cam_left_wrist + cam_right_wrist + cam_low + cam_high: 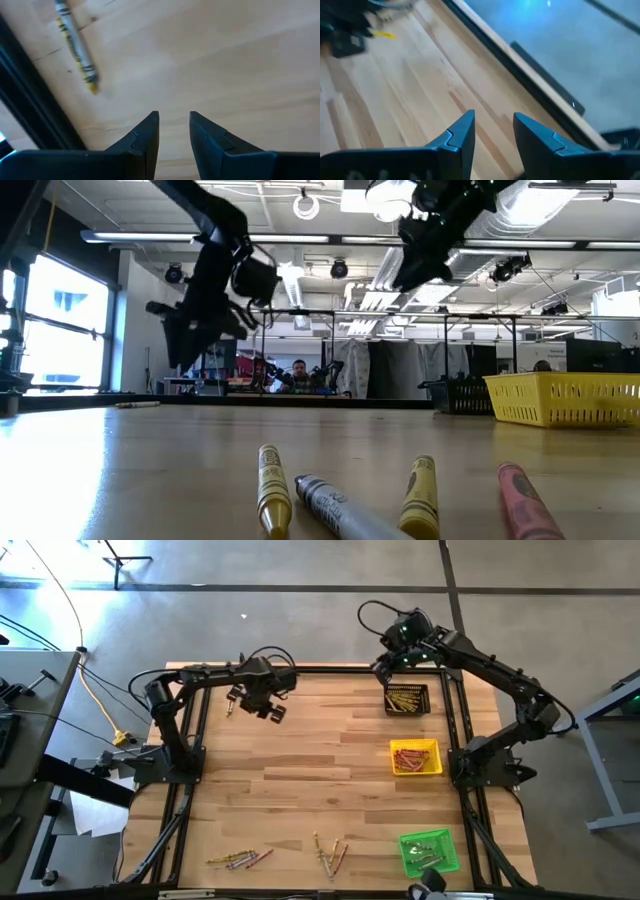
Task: Sort crayons
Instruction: Put the gray crayon into the green bin
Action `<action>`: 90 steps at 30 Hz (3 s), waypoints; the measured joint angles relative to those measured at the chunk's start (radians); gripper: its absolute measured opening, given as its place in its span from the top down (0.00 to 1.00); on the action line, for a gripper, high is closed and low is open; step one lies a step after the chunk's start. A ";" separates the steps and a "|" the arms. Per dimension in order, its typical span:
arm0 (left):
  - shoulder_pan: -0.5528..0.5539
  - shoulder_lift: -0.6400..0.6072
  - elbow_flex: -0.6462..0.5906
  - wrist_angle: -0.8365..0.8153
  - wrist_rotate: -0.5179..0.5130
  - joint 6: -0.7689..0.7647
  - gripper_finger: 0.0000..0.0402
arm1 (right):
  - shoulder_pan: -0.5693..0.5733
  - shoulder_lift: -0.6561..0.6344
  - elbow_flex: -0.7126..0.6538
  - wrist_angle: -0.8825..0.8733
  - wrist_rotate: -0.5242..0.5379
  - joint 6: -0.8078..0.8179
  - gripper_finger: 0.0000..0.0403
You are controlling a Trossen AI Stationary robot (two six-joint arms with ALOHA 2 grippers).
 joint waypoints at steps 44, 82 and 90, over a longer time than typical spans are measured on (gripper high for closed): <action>0.546 0.016 -0.088 0.301 0.008 0.323 0.83 | 0.037 0.004 0.033 0.366 0.044 0.185 0.70; 0.492 0.119 -0.036 0.324 0.203 0.332 0.99 | 0.037 0.004 0.033 0.316 0.013 0.230 0.70; 0.398 0.020 0.129 0.515 0.376 0.295 1.00 | 0.036 0.004 -0.009 0.211 0.022 0.208 0.70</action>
